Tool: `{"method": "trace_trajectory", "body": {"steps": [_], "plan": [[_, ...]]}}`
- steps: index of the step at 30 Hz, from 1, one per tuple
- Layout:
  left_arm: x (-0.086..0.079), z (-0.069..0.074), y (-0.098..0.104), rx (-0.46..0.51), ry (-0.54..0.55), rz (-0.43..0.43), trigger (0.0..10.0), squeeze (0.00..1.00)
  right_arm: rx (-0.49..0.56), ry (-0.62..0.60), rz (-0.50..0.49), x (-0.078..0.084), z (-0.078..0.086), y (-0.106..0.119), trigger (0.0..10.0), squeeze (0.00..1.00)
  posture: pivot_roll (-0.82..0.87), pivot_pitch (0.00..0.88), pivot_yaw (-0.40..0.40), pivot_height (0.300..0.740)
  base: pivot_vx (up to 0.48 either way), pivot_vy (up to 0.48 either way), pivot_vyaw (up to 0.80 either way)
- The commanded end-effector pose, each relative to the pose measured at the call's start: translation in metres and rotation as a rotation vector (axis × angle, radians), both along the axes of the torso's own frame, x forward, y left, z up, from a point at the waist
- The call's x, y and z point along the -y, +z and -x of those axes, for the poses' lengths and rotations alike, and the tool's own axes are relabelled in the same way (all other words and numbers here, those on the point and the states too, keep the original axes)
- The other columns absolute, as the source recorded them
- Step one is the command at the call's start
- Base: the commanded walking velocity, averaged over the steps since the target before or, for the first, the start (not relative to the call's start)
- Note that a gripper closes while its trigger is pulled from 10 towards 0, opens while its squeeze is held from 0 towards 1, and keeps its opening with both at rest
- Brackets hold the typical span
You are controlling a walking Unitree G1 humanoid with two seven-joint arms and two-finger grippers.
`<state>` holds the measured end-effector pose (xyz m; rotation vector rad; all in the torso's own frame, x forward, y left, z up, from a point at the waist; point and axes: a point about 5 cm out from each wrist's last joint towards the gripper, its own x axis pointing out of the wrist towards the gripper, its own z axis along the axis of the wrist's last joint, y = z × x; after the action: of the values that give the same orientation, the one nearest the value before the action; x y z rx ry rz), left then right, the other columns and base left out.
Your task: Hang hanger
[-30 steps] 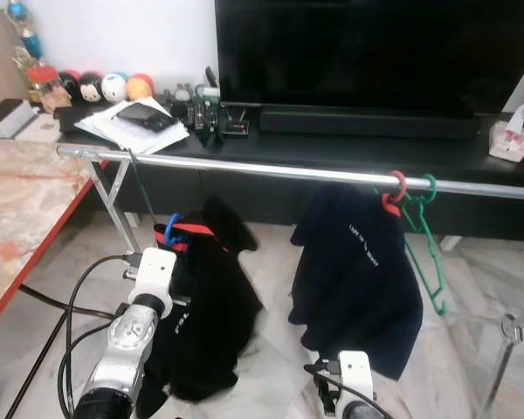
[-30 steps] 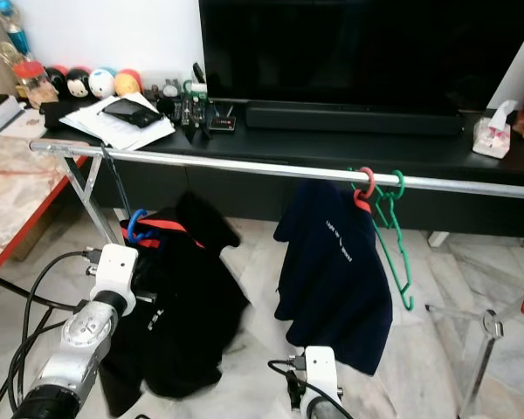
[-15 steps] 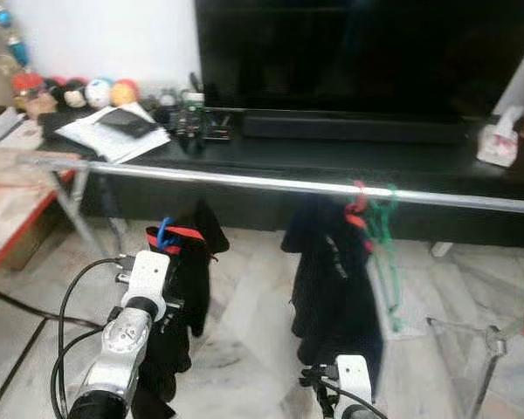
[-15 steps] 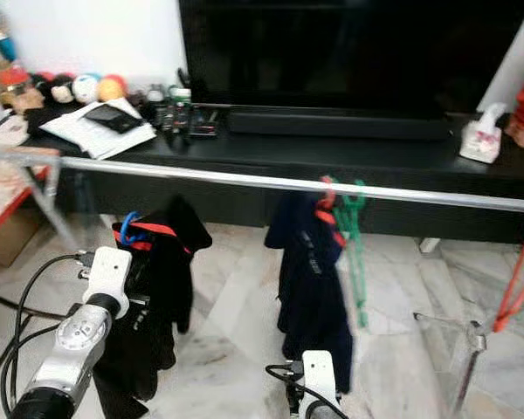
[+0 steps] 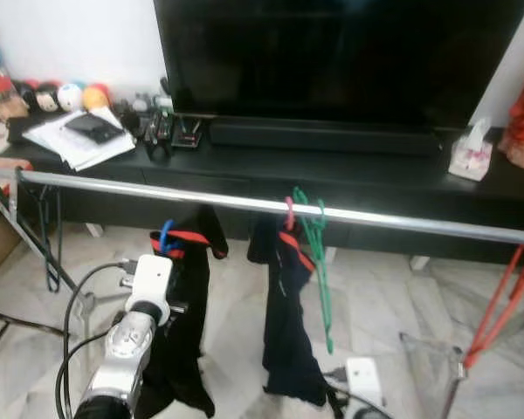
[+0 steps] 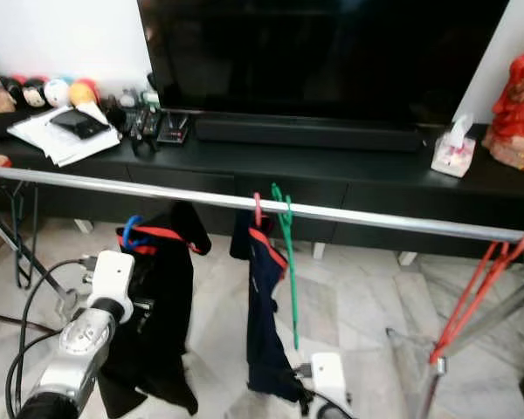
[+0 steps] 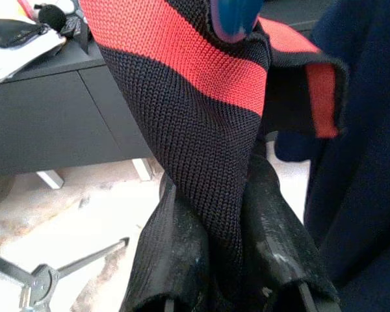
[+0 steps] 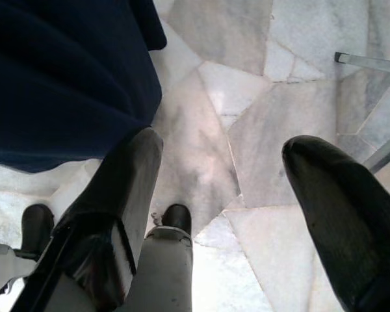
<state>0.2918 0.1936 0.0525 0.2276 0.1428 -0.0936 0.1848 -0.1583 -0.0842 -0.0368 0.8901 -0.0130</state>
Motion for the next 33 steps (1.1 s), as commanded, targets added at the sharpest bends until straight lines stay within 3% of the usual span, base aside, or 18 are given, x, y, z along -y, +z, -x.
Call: {"method": "trace_trajectory", "body": {"steps": [1, 7, 25, 33], "plan": [[-0.017, 0.0, 0.012, 0.06, 0.03, -0.019, 10.0, 0.0, -0.01, 0.002, -0.022, -0.009, 0.002, -0.001, 10.0, 0.0, -0.05, 0.022, -0.02, 0.74, 0.0, 0.0, 0.0], [-0.035, 0.001, 0.016, 0.071, 0.071, -0.019, 10.0, 0.0, -0.009, 0.005, -0.023, -0.008, 0.001, -0.001, 10.0, 0.0, -0.04, 0.027, -0.025, 0.74, 0.0, 0.0, 0.0], [-0.031, -0.001, 0.021, 0.102, 0.032, -0.007, 10.0, 0.0, -0.014, 0.017, -0.021, -0.007, 0.001, -0.001, 10.0, 0.0, -0.04, 0.039, -0.028, 0.74, 0.23, 0.0, 0.0], [-0.026, 0.0, 0.029, 0.15, -0.036, 0.011, 10.0, 0.0, -0.017, 0.019, -0.019, -0.007, 0.0, -0.001, 10.0, 0.0, -0.04, 0.041, -0.029, 0.74, 0.157, 0.0, 0.0]]}}
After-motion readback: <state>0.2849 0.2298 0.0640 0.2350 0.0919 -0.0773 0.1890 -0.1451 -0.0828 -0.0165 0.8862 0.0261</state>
